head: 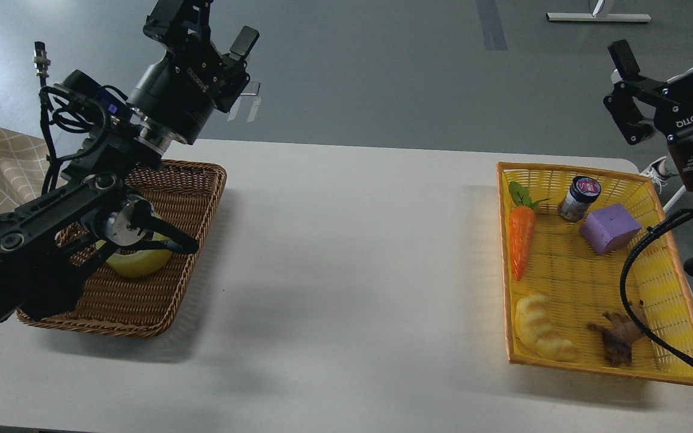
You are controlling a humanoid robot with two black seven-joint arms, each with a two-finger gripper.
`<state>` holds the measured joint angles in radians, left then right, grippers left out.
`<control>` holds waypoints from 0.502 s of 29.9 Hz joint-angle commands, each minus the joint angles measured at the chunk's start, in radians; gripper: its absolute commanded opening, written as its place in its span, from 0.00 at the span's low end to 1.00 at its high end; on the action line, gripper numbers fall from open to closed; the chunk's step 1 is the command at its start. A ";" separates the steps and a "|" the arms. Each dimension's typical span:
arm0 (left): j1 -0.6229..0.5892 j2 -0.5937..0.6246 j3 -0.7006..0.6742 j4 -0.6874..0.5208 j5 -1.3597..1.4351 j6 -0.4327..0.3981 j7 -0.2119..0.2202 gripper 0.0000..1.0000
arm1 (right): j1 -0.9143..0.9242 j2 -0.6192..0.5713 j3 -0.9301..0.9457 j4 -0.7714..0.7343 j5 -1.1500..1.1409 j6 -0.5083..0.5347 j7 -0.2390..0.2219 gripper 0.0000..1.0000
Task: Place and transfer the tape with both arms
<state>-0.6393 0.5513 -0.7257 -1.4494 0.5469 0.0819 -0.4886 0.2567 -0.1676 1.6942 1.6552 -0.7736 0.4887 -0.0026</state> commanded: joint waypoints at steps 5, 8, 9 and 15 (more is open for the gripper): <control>0.087 -0.160 -0.145 0.003 -0.022 -0.095 0.000 0.98 | 0.019 0.155 -0.016 0.003 -0.007 0.000 -0.002 1.00; 0.089 -0.163 -0.223 0.006 -0.051 -0.203 0.000 0.98 | 0.056 0.168 -0.030 -0.003 -0.022 0.000 -0.002 1.00; 0.089 -0.165 -0.244 0.006 -0.065 -0.217 0.000 0.98 | 0.062 0.168 -0.036 -0.006 -0.032 0.000 -0.002 1.00; 0.122 -0.195 -0.334 0.001 -0.101 -0.272 0.065 0.98 | 0.102 0.168 -0.070 -0.052 -0.102 -0.053 0.000 1.00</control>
<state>-0.5375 0.3734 -1.0243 -1.4447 0.4497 -0.1769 -0.4298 0.3374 -0.0003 1.6429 1.6214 -0.8441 0.4544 -0.0046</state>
